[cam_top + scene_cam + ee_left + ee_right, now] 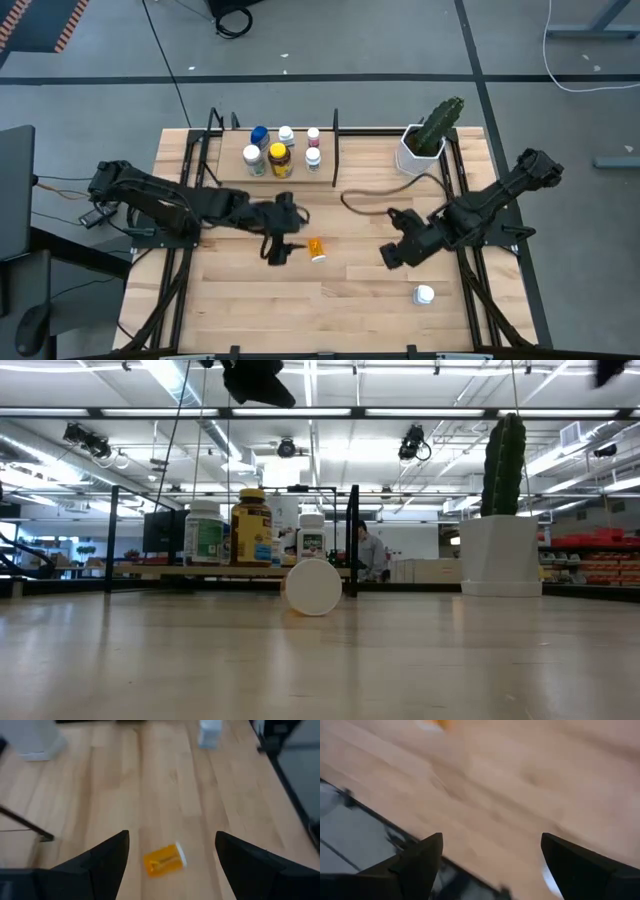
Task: Pick and place medicine bottles onto shelf by color
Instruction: Put the white pill bottle on the shelf
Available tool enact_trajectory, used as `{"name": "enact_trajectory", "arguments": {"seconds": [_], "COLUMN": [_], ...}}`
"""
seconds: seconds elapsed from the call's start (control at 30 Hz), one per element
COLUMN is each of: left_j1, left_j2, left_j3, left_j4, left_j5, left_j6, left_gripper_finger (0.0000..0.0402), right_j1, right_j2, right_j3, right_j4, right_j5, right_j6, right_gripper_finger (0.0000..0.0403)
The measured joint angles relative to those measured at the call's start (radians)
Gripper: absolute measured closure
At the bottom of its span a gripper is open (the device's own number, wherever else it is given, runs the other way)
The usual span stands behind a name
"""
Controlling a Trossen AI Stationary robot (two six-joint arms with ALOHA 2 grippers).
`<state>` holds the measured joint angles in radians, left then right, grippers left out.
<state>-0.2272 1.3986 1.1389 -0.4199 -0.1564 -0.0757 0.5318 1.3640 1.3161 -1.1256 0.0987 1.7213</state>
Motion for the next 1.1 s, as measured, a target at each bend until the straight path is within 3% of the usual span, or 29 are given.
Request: {"name": "enact_trajectory", "arguments": {"seconds": [0.17, 0.4, 0.77, 0.97, 1.1], "left_j1": [-0.02, -0.031, -0.075, -0.093, -0.09], "left_j2": [0.04, 0.041, 0.025, -0.001, -0.007], "left_j3": [0.0, 0.0, 0.002, 0.001, 0.002], "left_j4": [0.006, 0.008, -0.028, -0.062, -0.066], "left_j5": [-0.006, -0.012, -0.014, -0.014, -0.015], "left_j6": [-0.085, -0.149, -0.202, -0.206, -0.208], "left_gripper_finger": [0.0102, 0.0104, 0.0104, 0.0104, 0.0104], "right_j1": [0.093, 0.227, 0.244, 0.252, 0.275], "right_j2": [0.0, 0.032, 0.24, 0.267, 0.257], "right_j3": [-0.01, -0.011, -0.011, -0.036, -0.113], "right_j4": [-0.09, -0.086, -0.06, -0.074, 0.007], "right_j5": [-0.179, -0.205, -0.233, -0.241, -0.262], "right_j6": [0.212, 0.507, 0.506, 0.502, 0.535], "right_gripper_finger": [0.0059, 0.0059, 0.0059, 0.0059, 0.0059]}}
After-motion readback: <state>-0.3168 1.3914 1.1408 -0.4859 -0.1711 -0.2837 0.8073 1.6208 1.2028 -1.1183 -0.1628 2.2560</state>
